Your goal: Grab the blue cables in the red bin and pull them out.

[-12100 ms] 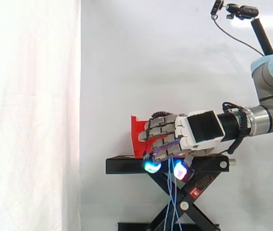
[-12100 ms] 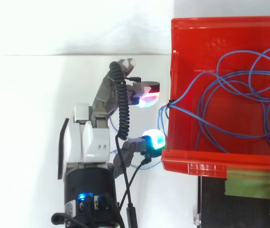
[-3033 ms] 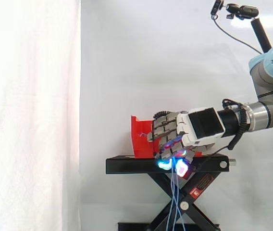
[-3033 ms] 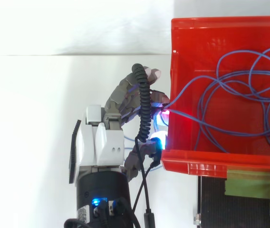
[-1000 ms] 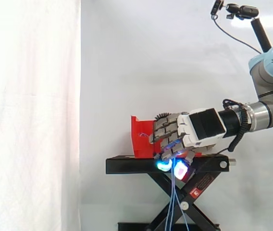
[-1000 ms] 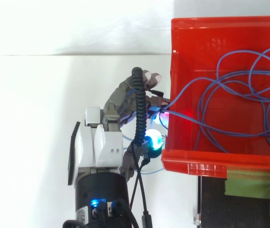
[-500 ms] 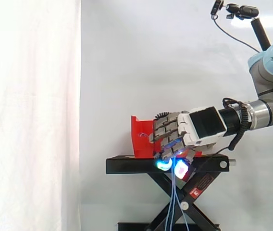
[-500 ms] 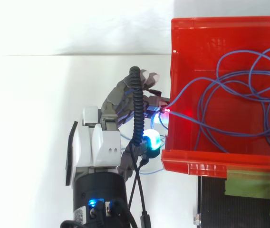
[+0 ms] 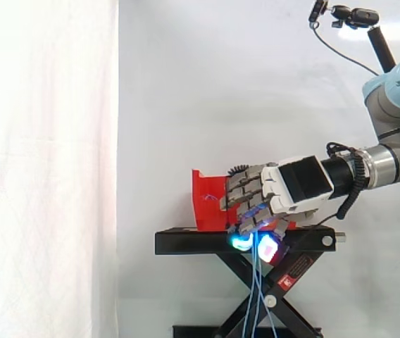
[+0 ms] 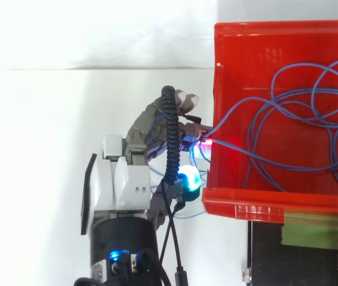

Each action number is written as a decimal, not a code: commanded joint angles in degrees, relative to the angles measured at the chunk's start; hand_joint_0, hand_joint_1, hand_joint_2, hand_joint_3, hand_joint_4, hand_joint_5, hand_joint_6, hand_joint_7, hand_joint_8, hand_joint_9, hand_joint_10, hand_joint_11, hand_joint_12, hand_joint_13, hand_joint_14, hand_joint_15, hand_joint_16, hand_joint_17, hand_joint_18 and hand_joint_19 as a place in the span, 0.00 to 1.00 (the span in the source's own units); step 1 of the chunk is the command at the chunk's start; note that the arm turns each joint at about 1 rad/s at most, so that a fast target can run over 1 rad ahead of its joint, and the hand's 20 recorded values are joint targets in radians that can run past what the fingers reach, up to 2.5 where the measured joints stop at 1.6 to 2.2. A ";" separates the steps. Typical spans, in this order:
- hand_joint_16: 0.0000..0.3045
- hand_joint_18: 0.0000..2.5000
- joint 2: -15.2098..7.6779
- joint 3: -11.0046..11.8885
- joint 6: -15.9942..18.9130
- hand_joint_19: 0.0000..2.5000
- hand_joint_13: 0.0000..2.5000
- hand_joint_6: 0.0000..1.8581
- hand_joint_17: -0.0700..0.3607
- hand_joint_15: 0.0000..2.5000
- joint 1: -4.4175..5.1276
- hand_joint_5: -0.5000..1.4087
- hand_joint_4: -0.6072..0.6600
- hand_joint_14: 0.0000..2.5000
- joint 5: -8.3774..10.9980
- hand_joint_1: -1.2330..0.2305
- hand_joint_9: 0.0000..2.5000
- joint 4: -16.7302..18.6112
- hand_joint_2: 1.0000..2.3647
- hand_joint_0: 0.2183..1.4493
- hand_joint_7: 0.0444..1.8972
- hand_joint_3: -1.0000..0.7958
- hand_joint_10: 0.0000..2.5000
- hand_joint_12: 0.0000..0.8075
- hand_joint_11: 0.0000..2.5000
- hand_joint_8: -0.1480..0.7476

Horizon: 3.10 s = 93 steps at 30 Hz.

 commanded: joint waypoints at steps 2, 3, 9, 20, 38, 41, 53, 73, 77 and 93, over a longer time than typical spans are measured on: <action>0.14 0.22 0.00 1.18 0.09 0.17 0.26 0.01 0.39 0.12 0.00 0.74 0.57 0.01 0.00 0.31 0.40 -0.59 0.00 0.47 0.35 0.00 0.01 0.41 0.28 0.44; 0.15 0.22 0.00 1.54 0.09 0.17 0.26 0.01 0.39 0.12 0.00 0.74 0.57 0.01 0.00 0.31 0.40 -0.77 0.00 0.47 0.35 0.00 0.01 0.41 0.29 0.44; 0.14 0.22 0.00 3.38 0.26 0.17 0.26 0.01 0.39 0.12 0.00 0.75 0.57 0.01 0.00 0.31 0.39 -4.11 0.00 0.48 0.35 0.00 0.01 0.41 0.28 0.44; 0.14 0.22 0.00 3.56 0.26 0.17 0.26 0.01 0.39 0.13 -0.17 0.75 0.57 0.01 0.00 0.30 0.40 -6.39 0.00 0.48 0.35 0.00 0.01 0.40 0.28 0.43; 0.15 0.22 0.00 3.56 0.26 0.17 0.26 0.01 0.39 0.13 -0.26 0.74 0.55 0.01 -0.18 0.21 0.39 -6.57 0.00 0.47 0.36 0.00 0.01 0.40 0.28 0.43; 0.15 0.22 0.00 3.56 0.26 0.17 0.26 0.01 0.40 0.13 -0.35 0.74 0.55 0.01 -0.35 0.21 0.39 -6.57 0.00 0.47 0.35 0.00 0.01 0.41 0.28 0.43; 0.14 0.22 0.00 3.56 0.17 0.17 0.26 0.16 0.39 0.12 -0.26 0.80 0.49 0.01 -0.35 0.23 0.41 -6.57 0.00 0.48 0.44 0.00 0.01 0.40 0.29 0.43; 0.13 0.24 0.00 3.56 0.17 0.16 0.28 0.50 0.38 0.12 -0.26 0.75 0.52 0.00 -0.35 0.33 0.44 -6.74 0.00 0.54 0.36 0.00 0.01 0.40 0.33 0.43; 0.13 0.24 0.00 3.56 0.17 0.16 0.28 0.52 0.38 0.13 0.00 0.75 0.52 0.01 -0.35 0.33 0.44 -6.74 0.00 0.54 0.35 0.00 0.01 0.40 0.33 0.43; 0.14 0.24 0.00 3.56 13.53 0.17 0.28 0.51 0.38 0.12 1.67 0.74 0.51 0.01 -1.49 0.34 0.44 -7.45 0.00 0.54 0.34 0.00 0.01 0.40 0.32 0.43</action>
